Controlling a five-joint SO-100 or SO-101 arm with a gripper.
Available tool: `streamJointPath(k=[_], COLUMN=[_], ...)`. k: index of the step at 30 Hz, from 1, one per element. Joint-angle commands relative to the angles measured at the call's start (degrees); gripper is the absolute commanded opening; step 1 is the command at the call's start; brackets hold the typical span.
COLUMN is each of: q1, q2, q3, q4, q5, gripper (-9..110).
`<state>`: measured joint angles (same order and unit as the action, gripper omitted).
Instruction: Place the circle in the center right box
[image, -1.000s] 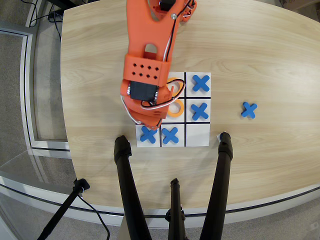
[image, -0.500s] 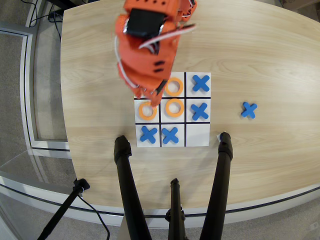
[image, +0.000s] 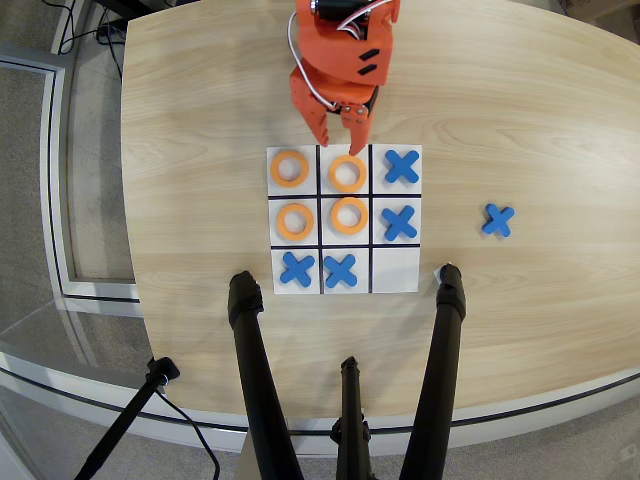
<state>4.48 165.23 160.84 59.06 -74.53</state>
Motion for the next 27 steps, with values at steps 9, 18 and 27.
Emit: streamJointPath(k=[9, 18, 27], q1=[3.69, 23.73, 59.77], q2=[26.81, 27.42, 29.18], q3=[22.15, 22.68, 22.68], q4=[6.68, 15.56, 15.29], q5=[-5.01, -16.87, -16.52], gripper=[0, 0, 0])
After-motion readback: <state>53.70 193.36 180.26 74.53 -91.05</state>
